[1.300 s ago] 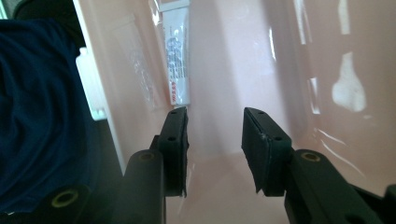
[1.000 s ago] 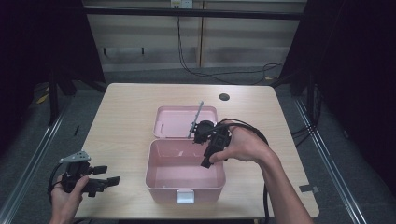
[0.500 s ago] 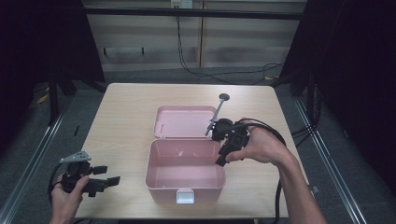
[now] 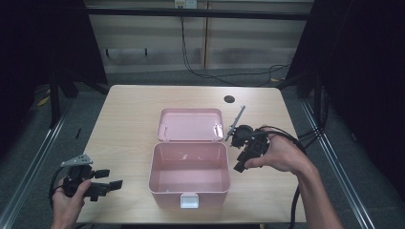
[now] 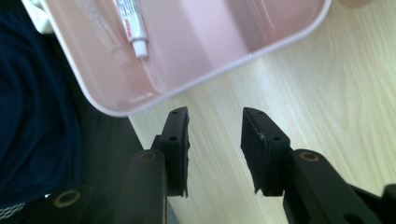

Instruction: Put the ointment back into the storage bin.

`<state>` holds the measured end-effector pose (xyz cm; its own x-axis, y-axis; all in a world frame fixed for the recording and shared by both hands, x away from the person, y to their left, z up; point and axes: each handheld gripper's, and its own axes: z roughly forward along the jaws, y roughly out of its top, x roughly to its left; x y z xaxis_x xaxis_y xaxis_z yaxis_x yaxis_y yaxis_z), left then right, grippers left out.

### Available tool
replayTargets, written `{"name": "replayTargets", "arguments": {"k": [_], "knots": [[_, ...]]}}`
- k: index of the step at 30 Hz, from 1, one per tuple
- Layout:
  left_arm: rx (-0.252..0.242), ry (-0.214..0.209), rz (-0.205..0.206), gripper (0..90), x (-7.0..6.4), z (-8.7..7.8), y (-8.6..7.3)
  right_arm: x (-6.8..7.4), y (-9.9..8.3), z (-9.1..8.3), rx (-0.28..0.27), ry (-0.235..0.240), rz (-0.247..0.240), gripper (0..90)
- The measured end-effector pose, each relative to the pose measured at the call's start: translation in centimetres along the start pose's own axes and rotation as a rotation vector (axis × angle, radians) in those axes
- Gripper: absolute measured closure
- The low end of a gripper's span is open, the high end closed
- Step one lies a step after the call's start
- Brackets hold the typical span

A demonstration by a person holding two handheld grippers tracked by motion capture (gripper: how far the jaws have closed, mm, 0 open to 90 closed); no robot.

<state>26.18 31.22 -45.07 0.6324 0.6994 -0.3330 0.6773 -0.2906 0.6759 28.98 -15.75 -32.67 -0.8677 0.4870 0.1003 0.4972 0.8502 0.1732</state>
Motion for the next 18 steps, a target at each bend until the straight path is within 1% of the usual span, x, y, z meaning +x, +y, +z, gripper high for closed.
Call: {"name": "replayTargets", "arguments": {"k": [4,8,9,10,11,15,16,17,18], "knots": [[0.001,0.001,0.003,18.6,0.0,0.1,0.0,-0.4,-0.9,0.7,0.002,0.006,0.025,62.8],[0.001,0.001,0.003,18.6,0.0,0.0,0.0,-0.6,-1.5,1.6,0.0,0.016,0.032,62.7],[0.002,0.0,0.001,18.6,0.0,0.1,0.0,-0.7,-1.7,1.9,0.001,0.027,0.036,62.7],[0.002,0.0,0.001,18.6,0.0,0.1,0.0,-0.7,-1.7,1.9,0.001,0.027,0.036,62.7],[0.003,-0.001,0.002,18.6,0.0,0.1,0.0,-0.7,-1.9,2.4,0.006,0.027,0.038,62.7],[-0.001,0.004,0.001,18.6,0.0,0.0,0.0,-0.8,-2.3,2.8,-0.005,0.036,0.05,62.6],[-0.009,0.006,0.0,18.6,0.0,-0.1,0.0,-0.8,-2.7,2.9,-0.009,0.037,0.058,61.5],[-0.008,0.004,0.001,18.6,0.1,-0.1,0.0,-0.9,-2.9,3.0,-0.027,0.034,0.066,61.2],[-0.008,0.004,0.001,18.6,0.1,-0.1,0.0,-0.9,-2.9,3.0,-0.027,0.034,0.066,61.2]]}}
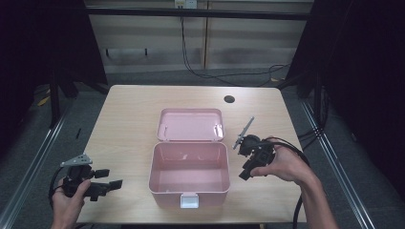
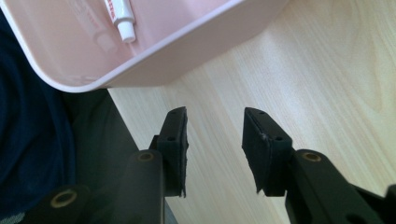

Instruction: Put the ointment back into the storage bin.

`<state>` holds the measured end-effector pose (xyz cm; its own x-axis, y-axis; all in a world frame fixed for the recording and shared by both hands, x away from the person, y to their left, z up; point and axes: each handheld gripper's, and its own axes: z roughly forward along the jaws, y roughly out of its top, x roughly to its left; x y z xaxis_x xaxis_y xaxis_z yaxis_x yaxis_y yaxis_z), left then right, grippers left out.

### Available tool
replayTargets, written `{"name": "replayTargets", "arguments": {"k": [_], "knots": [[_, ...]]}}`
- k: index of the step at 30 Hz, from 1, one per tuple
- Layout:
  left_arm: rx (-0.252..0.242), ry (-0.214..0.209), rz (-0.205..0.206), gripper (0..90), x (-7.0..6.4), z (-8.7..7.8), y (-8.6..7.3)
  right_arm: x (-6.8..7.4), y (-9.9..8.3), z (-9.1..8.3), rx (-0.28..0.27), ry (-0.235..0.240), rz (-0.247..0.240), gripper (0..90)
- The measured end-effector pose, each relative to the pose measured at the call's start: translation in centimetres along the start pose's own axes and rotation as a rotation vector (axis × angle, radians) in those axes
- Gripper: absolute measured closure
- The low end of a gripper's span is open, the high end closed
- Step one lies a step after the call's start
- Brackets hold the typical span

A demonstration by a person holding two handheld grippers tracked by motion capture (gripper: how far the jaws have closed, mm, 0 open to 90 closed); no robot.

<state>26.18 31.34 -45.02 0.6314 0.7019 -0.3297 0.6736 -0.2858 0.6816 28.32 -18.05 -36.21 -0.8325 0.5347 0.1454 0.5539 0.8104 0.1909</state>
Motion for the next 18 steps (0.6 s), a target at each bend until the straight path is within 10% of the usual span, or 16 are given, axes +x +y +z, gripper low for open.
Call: {"name": "replayTargets", "arguments": {"k": [18], "knots": [[0.01,-0.001,0.005,18.6,0.0,0.2,0.1,-1.6,-3.4,4.4,-0.007,0.013,0.091,60.0]]}}
